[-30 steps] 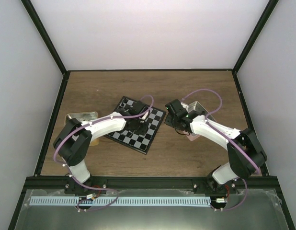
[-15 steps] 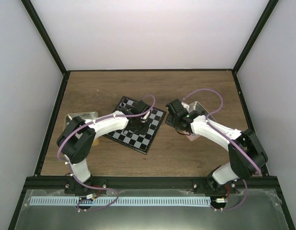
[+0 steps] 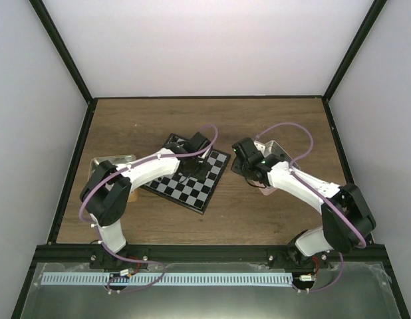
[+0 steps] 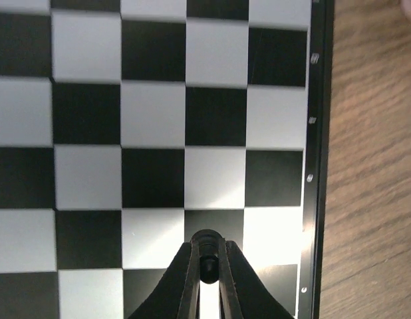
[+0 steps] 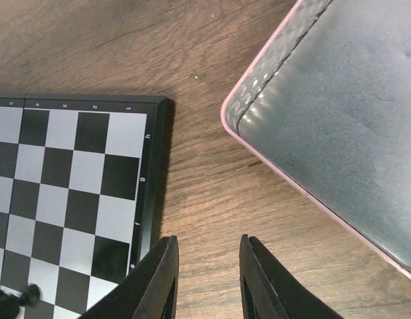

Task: Set up the chess pieces on the board
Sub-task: Pick up the chess piece from the chessboard, then place the chess piece on the chessboard.

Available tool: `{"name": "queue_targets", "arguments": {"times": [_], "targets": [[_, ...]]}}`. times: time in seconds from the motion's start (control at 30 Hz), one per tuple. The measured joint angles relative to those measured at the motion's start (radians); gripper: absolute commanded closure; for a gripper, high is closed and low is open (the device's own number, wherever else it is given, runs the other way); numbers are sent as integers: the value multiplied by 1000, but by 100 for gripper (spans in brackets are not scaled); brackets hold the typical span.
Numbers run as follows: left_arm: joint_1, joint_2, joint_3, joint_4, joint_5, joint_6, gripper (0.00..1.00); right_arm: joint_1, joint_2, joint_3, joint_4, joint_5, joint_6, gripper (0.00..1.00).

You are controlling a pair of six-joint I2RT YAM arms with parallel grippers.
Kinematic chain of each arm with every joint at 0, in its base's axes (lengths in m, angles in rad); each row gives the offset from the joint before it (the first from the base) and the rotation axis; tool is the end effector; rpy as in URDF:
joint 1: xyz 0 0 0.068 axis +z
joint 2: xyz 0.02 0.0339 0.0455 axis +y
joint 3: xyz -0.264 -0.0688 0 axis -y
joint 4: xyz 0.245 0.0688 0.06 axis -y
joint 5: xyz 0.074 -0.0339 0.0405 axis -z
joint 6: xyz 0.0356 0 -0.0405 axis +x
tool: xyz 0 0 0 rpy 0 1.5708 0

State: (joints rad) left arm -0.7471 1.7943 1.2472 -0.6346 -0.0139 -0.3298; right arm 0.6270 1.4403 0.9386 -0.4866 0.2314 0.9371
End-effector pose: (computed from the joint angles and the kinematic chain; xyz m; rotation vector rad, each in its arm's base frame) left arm 0.2649 -0.2446 0.1933 0.5739 2.7288 -0.2651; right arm 0.2389 0.1630 0.2193 0.4817 2.5065 0.3286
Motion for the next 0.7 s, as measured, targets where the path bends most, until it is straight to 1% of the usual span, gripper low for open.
{"name": "queue_targets", "arguments": {"times": [0.17, 0.37, 0.57, 0.7], "targets": [[28, 21, 104, -31, -45, 24, 93, 0, -24, -16, -2, 11, 1, 73], [121, 90, 233, -62, -61, 50, 92, 0, -48, -43, 0, 18, 3, 73], [214, 199, 397, -109, -64, 70, 91, 0, -49, -58, 6, 13, 5, 73], [259, 249, 443, -128, -75, 74, 91, 0, -48, -58, 12, 6, 4, 73]]}}
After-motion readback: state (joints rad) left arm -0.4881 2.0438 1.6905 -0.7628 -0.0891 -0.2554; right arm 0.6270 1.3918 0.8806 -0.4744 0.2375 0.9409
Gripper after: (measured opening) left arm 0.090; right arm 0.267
